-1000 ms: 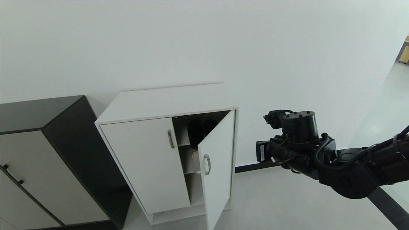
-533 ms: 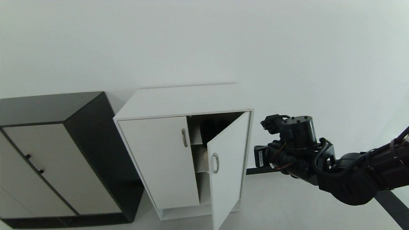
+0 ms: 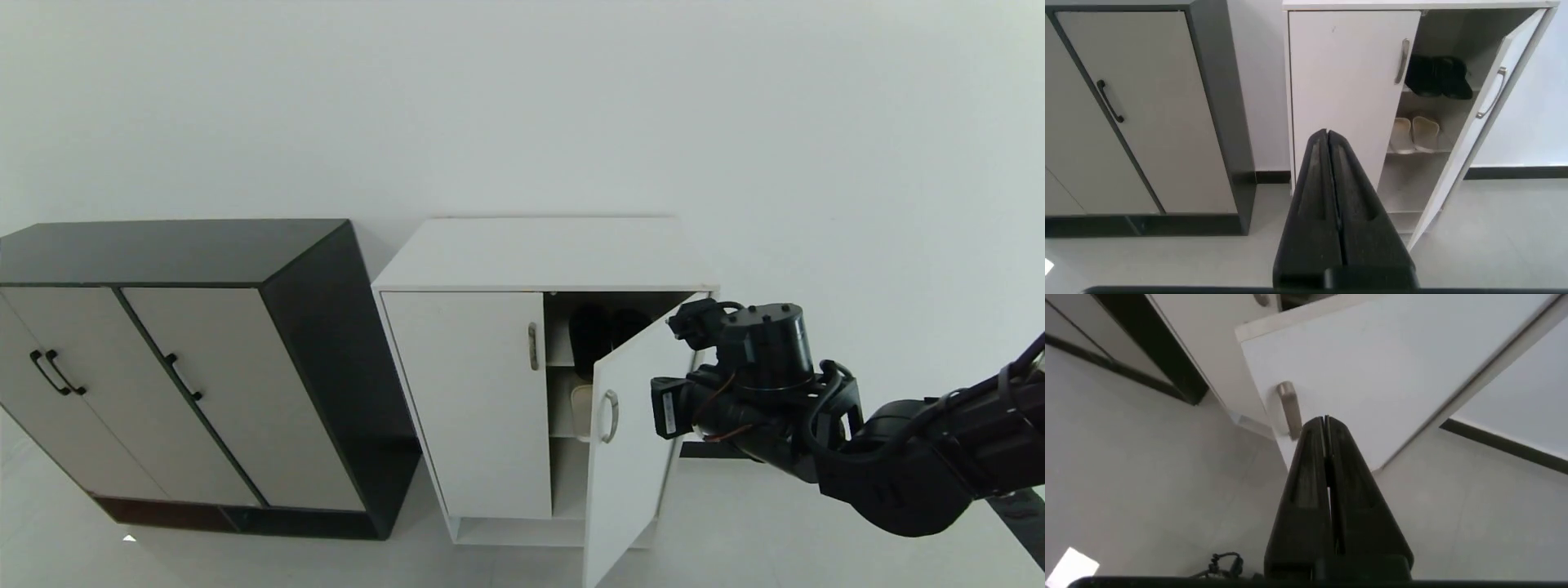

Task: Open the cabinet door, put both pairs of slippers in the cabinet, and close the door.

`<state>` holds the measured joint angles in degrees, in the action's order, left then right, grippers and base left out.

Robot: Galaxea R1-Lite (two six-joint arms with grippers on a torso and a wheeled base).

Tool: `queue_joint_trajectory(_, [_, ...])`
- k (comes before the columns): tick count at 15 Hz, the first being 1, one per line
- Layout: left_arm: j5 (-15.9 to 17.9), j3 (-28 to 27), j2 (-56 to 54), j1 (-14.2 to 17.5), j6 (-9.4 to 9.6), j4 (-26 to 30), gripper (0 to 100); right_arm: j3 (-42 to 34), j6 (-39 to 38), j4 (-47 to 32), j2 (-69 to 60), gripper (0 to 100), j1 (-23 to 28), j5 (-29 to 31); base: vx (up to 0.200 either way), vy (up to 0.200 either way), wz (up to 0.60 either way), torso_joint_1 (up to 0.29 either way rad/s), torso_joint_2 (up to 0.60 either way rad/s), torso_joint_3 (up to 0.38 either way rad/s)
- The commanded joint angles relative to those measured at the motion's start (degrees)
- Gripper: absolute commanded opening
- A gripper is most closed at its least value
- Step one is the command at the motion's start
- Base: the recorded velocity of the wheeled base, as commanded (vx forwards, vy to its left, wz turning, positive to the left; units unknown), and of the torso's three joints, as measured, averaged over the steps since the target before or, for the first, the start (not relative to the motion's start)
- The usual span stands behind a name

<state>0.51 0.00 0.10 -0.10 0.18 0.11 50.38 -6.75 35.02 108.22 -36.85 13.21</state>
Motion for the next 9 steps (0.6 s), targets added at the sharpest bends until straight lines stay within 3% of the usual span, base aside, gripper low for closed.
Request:
queue_joint_trajectory(1, [0.02,0.00,-0.01,0.01,-0.01,-0.02,0,-1.34,0.60,0.04,-0.55,0,0.55,0.06,0.000,0.000,0.00,0.000,0.00,0.000])
queue_joint_trajectory(4, [0.10,0.00,-0.01,0.01,0.08,-0.02,0,-5.30,3.15,0.04,-1.87,0,1.34,-0.29,0.000,0.000,0.00,0.000,0.00,0.000])
queue_joint_trajectory(9, [0.10,0.00,-0.01,0.01,0.08,-0.02,0,-7.49,3.24,0.04,-2.66,0,1.34,-1.44,0.200,0.000,0.00,0.000,0.00,0.002])
